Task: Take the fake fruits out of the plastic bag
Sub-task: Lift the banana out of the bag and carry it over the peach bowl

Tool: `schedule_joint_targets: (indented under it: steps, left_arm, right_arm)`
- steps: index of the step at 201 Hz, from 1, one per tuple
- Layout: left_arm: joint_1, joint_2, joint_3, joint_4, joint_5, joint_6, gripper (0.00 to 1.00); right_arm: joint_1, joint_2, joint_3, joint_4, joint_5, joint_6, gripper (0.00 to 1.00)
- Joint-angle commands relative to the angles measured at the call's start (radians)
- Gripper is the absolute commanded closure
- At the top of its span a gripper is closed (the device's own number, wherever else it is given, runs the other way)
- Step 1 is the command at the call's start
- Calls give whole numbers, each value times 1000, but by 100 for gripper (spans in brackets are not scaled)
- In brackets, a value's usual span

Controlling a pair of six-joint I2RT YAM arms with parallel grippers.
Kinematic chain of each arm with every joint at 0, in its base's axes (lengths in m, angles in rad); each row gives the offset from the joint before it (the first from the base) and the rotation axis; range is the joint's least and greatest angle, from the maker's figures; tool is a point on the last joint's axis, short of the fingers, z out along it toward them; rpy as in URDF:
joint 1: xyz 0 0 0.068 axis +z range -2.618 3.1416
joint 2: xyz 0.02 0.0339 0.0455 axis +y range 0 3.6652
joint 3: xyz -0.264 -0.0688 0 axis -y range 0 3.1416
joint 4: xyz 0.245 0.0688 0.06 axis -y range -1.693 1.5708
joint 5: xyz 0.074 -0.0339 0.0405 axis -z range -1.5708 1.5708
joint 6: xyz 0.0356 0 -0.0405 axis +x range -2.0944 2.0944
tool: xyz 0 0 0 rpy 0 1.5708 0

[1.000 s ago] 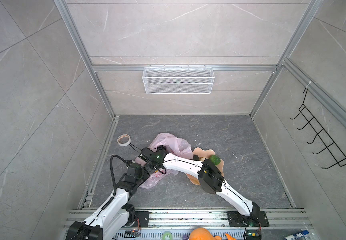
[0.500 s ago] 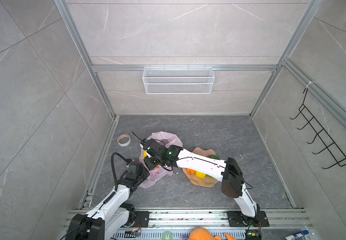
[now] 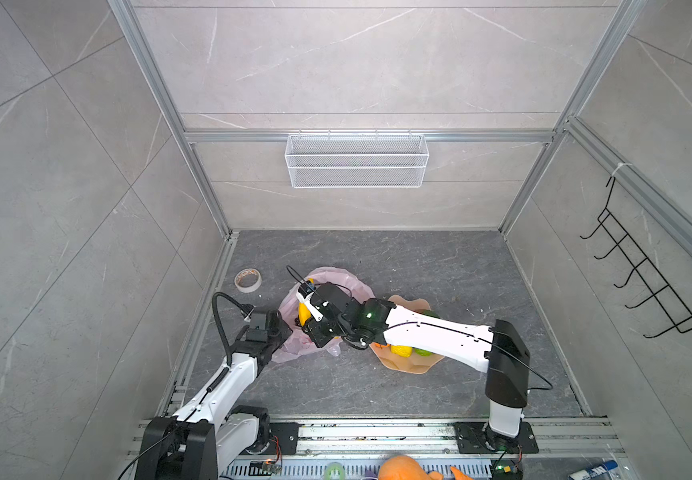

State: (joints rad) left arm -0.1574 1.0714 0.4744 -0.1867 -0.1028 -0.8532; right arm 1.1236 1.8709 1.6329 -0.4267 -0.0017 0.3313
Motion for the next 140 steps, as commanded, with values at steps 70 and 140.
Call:
schedule_joint_targets:
  steps: [70, 140]
  left_arm:
    - [4, 64, 176, -173, -240, 140, 100]
    - [62, 39, 147, -157, -314, 155, 100]
  right_arm:
    - [-59, -234, -159, 213, -146, 5, 73]
    - [-191, -437, -310, 66, -22, 25, 74]
